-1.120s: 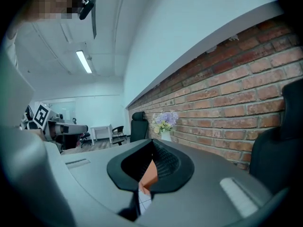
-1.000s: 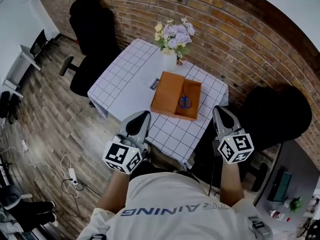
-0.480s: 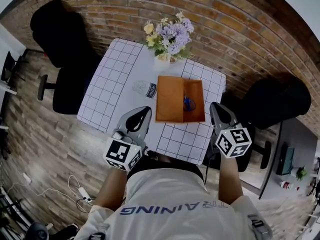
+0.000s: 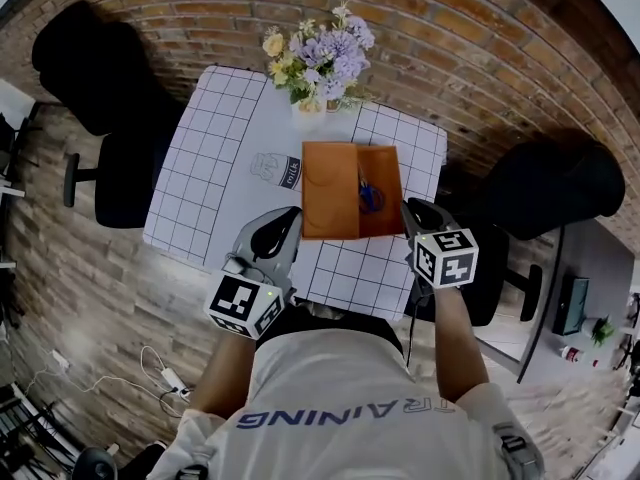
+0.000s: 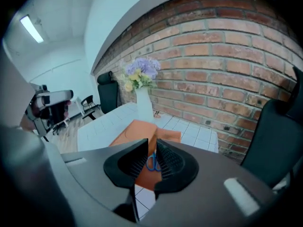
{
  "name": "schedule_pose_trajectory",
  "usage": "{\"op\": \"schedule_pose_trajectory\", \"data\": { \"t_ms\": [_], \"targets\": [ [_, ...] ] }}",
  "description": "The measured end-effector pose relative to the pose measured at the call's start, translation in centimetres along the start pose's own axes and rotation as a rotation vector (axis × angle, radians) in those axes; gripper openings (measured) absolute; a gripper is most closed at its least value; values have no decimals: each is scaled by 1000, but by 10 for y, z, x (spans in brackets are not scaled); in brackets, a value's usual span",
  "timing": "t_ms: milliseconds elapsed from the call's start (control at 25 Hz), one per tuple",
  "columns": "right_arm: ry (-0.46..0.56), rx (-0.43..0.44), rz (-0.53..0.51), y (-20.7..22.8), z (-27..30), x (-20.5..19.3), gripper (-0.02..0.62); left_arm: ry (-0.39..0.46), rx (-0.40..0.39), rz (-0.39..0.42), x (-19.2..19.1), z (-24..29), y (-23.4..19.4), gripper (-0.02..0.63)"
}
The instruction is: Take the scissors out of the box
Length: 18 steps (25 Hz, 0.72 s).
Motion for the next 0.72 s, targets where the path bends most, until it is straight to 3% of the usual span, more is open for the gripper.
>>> {"op": "schedule_pose_trajectory", "data": {
  "t_ms": [280, 720],
  "targets": [
    [-254, 66, -51, -4, 74, -35, 163, -35, 28, -51, -20, 0, -2, 3],
    [-542, 22, -73, 5, 159, -83, 137, -34, 101, -119, -27, -20, -36, 3]
  ]
}}
Point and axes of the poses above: the fingertips, and each gripper's own axes: z forward along the fingers, y to its right, x out of its top, the point moved 5 cm from there along -z, backward along the fingers, and after that the axes turned 3 degrees about y, right-handed, at the moved point
